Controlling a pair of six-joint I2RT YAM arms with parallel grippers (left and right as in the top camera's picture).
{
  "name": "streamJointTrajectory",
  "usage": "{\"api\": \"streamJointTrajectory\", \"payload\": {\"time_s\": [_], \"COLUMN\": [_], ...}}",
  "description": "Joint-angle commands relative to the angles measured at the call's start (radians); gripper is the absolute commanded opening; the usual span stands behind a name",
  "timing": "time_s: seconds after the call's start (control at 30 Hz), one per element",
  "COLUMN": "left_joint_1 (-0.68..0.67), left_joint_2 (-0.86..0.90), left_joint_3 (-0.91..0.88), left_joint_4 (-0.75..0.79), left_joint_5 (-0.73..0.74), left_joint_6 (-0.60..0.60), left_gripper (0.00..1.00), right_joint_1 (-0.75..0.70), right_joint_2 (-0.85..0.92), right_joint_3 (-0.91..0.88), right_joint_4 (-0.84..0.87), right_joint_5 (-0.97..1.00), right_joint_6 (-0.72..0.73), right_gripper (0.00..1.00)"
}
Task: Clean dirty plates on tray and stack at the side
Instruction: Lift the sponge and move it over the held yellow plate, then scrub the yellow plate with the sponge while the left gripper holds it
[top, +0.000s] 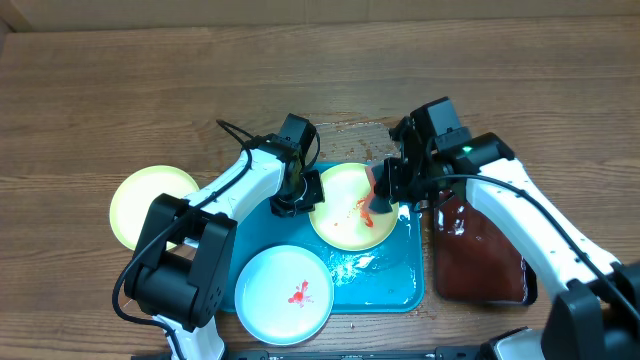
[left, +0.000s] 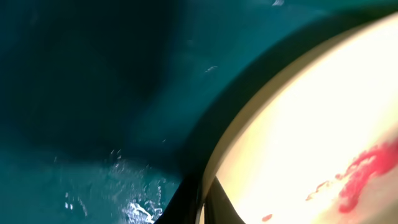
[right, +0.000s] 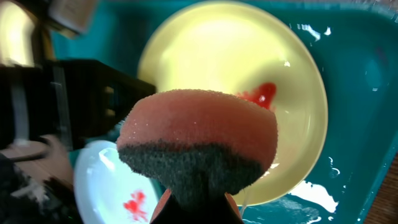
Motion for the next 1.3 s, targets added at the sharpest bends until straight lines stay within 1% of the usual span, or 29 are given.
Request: {"api": "streamJointTrajectory", "payload": {"time_s": [0.0,0.07,0.23,0.3,0.4,0.53,0.77,0.9,1.03,1.1,1.27], "left_joint_1": [-0.002,-0.002,-0.002,-0.002,-0.002,0.000,0.000,0.000,0.002,0.005,0.015], "left_joint_2": [0.044,0.044,0.044,0.044,0.044,0.044,0.044,0.044,0.044,0.044,0.044], "left_joint_3": [-0.014,-0.014,-0.014,-0.014,-0.014,-0.014,-0.014,-0.014,-0.014,-0.014,-0.014], "left_joint_4": [0.022,0.029,0.041,0.052,0.073,0.077,0.071,0.077,0.076,0.070,0.066], "left_joint_5": [-0.032,-0.035,-0.036,-0.018,0.059,0.125,0.162,0.192,0.190,0.179,0.179], "left_joint_6": [0.233,0.311,0.412,0.438,0.495,0.496,0.493,0.478,0.463,0.441,0.434], "left_gripper": [0.04,0.04,0.04,0.04,0.04,0.04,0.04,0.04,0.04,0.04,0.04], "right_joint_1": [0.004,0.004,0.004,0.004,0.005,0.019,0.114,0.200,0.255,0.257,0.216], "right_joint_2": [0.068,0.109,0.185,0.205,0.227,0.249,0.280,0.337,0.378,0.385,0.385], "right_joint_3": [-0.036,-0.041,-0.041,-0.041,-0.041,-0.041,-0.041,-0.041,-0.041,-0.041,-0.041], "right_joint_4": [0.007,0.006,0.058,0.090,0.152,0.227,0.286,0.390,0.475,0.472,0.441], "right_joint_5": [0.008,0.008,-0.001,-0.027,-0.138,-0.214,-0.212,-0.210,-0.169,-0.144,-0.140], "right_joint_6": [-0.145,-0.192,-0.193,-0.156,-0.081,0.052,0.200,0.337,0.434,0.463,0.443], "right_gripper": [0.04,0.04,0.04,0.04,0.04,0.04,0.04,0.04,0.04,0.04,0.04]}}
